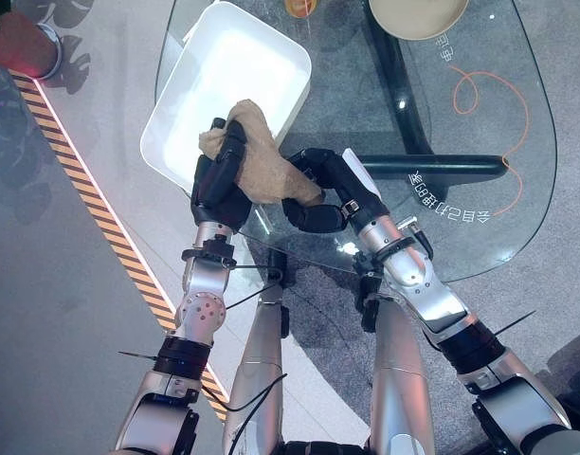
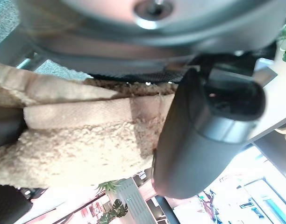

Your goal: Wipe the table with a cloth and put it in the basket.

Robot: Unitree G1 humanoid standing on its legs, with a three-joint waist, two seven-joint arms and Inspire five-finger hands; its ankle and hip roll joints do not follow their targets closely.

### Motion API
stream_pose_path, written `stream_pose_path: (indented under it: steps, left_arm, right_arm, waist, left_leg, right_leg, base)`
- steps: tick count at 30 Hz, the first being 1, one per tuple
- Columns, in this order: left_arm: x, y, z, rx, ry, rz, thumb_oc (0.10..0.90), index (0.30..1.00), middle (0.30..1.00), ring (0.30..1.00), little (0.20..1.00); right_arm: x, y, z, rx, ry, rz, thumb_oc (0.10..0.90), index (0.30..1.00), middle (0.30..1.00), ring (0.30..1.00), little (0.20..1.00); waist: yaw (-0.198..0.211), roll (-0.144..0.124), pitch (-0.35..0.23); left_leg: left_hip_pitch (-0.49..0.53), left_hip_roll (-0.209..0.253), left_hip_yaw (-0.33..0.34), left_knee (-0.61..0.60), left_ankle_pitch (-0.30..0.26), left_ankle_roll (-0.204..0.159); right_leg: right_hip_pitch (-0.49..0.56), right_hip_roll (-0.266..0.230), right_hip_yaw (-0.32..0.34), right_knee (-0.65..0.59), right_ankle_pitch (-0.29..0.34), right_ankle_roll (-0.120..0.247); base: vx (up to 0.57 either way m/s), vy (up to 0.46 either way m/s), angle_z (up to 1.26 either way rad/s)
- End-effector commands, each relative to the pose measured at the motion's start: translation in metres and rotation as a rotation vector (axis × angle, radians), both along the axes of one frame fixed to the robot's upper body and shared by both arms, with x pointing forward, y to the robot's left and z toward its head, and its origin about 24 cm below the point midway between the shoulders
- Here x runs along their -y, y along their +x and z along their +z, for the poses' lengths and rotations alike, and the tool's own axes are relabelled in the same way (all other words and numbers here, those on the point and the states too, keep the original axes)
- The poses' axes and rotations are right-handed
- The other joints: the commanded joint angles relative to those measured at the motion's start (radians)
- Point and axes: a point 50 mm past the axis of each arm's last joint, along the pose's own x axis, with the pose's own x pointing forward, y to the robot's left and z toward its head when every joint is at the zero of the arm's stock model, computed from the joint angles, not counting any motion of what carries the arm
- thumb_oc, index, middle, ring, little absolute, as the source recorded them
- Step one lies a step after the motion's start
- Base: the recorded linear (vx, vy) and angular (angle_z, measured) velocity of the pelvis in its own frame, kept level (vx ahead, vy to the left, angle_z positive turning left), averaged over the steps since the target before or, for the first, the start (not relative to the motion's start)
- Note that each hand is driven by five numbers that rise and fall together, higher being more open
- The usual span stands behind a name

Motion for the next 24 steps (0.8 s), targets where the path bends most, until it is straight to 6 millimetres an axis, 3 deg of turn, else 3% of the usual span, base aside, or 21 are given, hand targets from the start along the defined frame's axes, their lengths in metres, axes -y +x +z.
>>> stream_pose_path:
  steps: [1, 12, 24]
  left_arm:
    - [0.004, -0.019, 0.058, 0.326, -0.031, -0.026, 0.1, 0.3, 0.3, 0.3, 0.2]
    - [0.0, -0.02, 0.059, 0.325, -0.056, 0.017, 0.1, 0.3, 0.3, 0.3, 0.2]
    - [-0.029, -0.03, 0.066, 0.301, -0.154, 0.396, 0.1, 0.3, 0.3, 0.3, 0.2]
  right_arm:
    - [-0.025, -0.032, 0.08, 0.327, 0.22, 0.199, 0.8, 0.9, 0.9, 0.9, 0.9]
    - [-0.025, -0.032, 0.079, 0.315, 0.225, 0.21, 0.8, 0.9, 0.9, 0.9, 0.9]
    - [-0.025, -0.029, 0.08, 0.321, 0.25, 0.184, 0.8, 0.9, 0.9, 0.9, 0.9]
  waist:
    - [0.007, -0.022, -0.026]
    - [0.008, -0.024, -0.026]
    - [0.018, -0.024, -0.026]
  left_leg:
    - [0.048, -0.109, 0.105, 0.089, -0.142, 0.117]
    - [0.047, -0.11, 0.104, 0.09, -0.142, 0.117]
    - [0.037, -0.115, 0.092, 0.083, -0.133, 0.116]
  right_leg:
    - [0.066, 0.078, -0.024, -0.151, 0.101, 0.003]
    - [0.064, 0.079, -0.025, -0.147, 0.1, 0.003]
    - [0.056, 0.079, -0.028, -0.15, 0.1, 0.002]
  base:
    - [0.0, 0.0, 0.0]
    - [0.0, 0.0, 0.0]
    - [0.0, 0.0, 0.0]
